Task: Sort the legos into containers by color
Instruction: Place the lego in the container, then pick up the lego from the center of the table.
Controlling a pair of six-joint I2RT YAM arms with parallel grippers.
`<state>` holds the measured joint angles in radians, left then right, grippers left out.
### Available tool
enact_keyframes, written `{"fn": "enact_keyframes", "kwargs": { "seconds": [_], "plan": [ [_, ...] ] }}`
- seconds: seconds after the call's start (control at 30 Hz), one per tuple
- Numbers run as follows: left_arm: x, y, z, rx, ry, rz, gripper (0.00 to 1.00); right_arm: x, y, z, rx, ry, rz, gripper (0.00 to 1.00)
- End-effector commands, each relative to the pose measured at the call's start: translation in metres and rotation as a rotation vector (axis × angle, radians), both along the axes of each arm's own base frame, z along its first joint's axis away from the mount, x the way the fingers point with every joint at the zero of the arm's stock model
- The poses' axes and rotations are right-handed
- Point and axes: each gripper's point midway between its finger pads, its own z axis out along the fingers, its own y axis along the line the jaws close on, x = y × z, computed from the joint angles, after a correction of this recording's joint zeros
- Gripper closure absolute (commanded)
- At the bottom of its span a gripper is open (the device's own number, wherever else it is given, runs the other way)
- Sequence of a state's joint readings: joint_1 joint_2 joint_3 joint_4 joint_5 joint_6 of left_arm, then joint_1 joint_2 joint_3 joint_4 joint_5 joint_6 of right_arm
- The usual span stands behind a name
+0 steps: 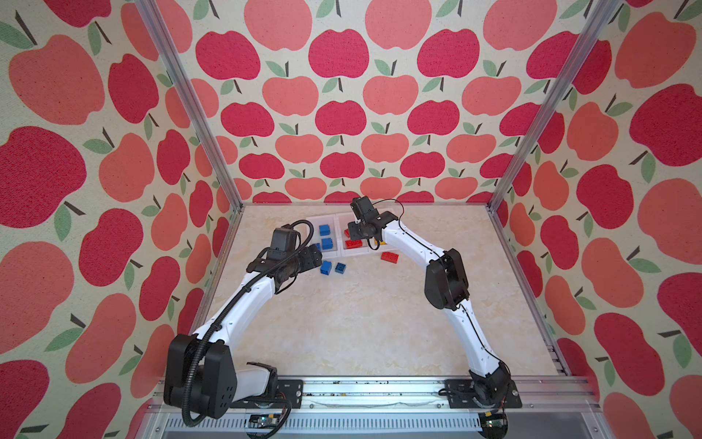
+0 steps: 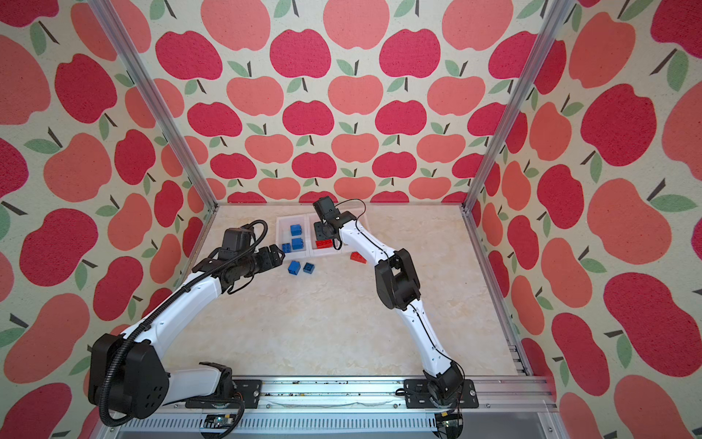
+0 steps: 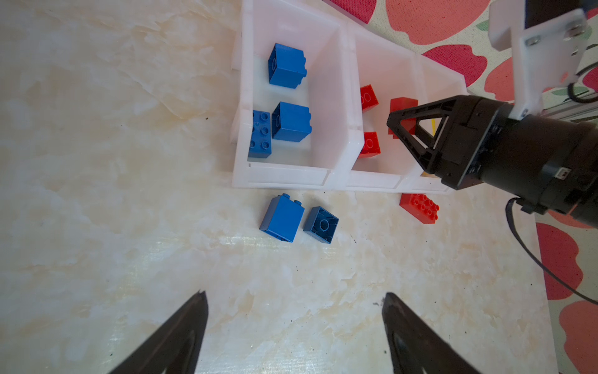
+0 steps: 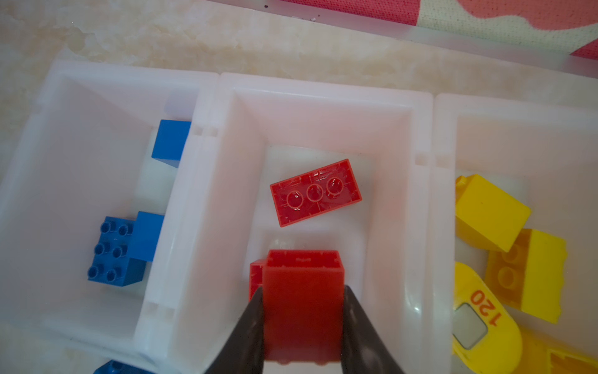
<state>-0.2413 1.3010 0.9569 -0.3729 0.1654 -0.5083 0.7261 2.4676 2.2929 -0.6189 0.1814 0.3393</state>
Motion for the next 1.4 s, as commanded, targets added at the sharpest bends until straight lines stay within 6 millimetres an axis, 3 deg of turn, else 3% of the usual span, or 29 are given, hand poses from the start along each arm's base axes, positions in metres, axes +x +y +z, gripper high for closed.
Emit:
{"fn": "enact_keyframes", "kwargs": {
  "seconds": [0.0,0.13,0.7,1.07,1.37],
  "plan": [
    [-0.007,0.007,-0.006,0.007,0.026,0.026,0.13,0.000,-0.002,-0.002,-0.015,0.017,0.011,0.55],
    [-0.006,0.007,-0.007,0.007,0.029,0.026,0.13,-0.002,-0.001,0.003,-0.006,0.017,0.015,0.46],
    [-0.008,0.007,-0.015,0.036,0.061,0.010,0.12,-0.027,-0.008,0.044,0.049,-0.014,0.023,0.38],
    [-0.006,-0.004,-0.033,0.138,0.141,-0.075,0.13,-0.068,-0.039,0.067,0.085,-0.009,0.015,0.31],
    [0.004,-0.027,-0.054,0.245,0.215,-0.173,0.16,-0.111,-0.077,0.066,0.107,0.026,-0.019,0.29]
  ]
}}
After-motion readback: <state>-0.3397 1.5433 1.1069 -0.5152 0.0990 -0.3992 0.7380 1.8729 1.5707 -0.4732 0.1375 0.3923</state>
